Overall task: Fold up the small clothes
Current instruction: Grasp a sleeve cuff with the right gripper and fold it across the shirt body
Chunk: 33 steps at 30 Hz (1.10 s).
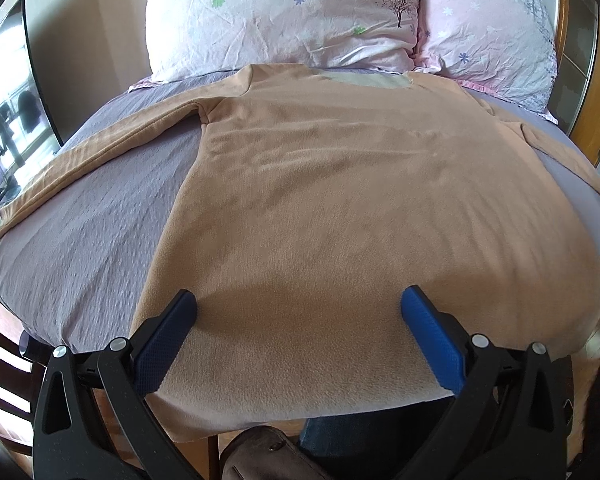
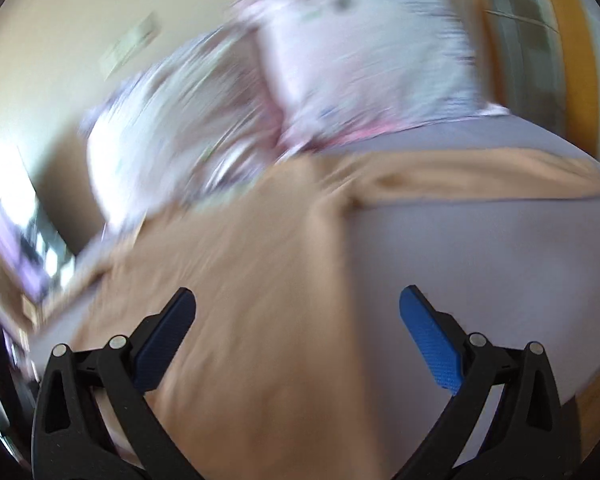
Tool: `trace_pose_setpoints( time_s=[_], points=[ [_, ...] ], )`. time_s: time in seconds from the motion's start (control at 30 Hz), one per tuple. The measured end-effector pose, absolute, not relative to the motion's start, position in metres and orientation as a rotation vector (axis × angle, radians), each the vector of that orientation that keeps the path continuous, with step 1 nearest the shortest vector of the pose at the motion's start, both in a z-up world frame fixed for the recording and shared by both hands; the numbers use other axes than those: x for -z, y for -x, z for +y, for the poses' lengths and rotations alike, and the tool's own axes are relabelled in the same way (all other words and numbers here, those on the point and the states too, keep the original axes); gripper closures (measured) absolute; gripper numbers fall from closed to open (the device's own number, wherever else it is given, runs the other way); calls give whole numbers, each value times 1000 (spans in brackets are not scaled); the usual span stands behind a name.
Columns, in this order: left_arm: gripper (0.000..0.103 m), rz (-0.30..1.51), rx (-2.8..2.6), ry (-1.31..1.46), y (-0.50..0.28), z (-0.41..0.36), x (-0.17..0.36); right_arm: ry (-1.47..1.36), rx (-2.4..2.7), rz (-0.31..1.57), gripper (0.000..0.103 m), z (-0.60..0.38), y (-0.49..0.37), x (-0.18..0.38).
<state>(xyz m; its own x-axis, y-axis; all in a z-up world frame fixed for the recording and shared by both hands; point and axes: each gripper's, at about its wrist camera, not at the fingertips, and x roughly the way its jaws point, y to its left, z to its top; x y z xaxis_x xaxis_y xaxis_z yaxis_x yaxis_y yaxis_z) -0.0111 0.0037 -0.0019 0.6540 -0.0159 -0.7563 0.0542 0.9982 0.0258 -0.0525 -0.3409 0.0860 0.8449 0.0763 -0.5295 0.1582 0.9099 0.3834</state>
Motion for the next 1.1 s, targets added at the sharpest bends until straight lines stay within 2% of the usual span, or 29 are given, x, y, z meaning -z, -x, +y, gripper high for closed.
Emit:
trace_pose_setpoints(
  time_s=[0.03,0.07,0.1,0.17,0.33,0.47,0.53,0.57,0.6,0.7,0.77,0.93,1.0,1.1],
  points=[
    [1,854,47,-47,11,4,1,-502,100,546,2,-373,51,-93],
    [1,854,59,-45,9,6,1,-579,164,537,8,-408,48,-96],
    [1,848,75,-37,8,6,-2,-640,226,544,24,-439,43,-97],
    [1,818,140,21,6,12,-6,-739,376,574,42,-497,34,-94],
    [1,676,320,191,4,28,-18,-918,706,619,43,-593,28,-66],
    [1,605,399,253,-5,35,-26,-990,722,635,44,-616,18,-45],
    [1,597,435,307,-11,42,-28,-983,735,623,50,-618,10,-40],
    [1,592,451,341,-15,48,-27,-986,731,609,68,-621,9,-39],
    [1,584,460,366,-14,53,-27,-1009,709,612,96,-623,6,-31],
    [1,545,458,420,-16,74,-29,-1016,693,613,98,-626,-10,-27],
    [1,513,454,465,-15,92,-30,-920,591,565,98,-604,-32,-56],
    [1,520,368,596,-26,142,-30,-588,100,483,98,-445,-114,-152],
    [1,525,332,689,-30,167,-27,-489,-97,495,98,-370,-145,-169],
    [1,523,229,781,-31,202,-26,-387,-349,584,98,-258,-190,-163]
  ],
)
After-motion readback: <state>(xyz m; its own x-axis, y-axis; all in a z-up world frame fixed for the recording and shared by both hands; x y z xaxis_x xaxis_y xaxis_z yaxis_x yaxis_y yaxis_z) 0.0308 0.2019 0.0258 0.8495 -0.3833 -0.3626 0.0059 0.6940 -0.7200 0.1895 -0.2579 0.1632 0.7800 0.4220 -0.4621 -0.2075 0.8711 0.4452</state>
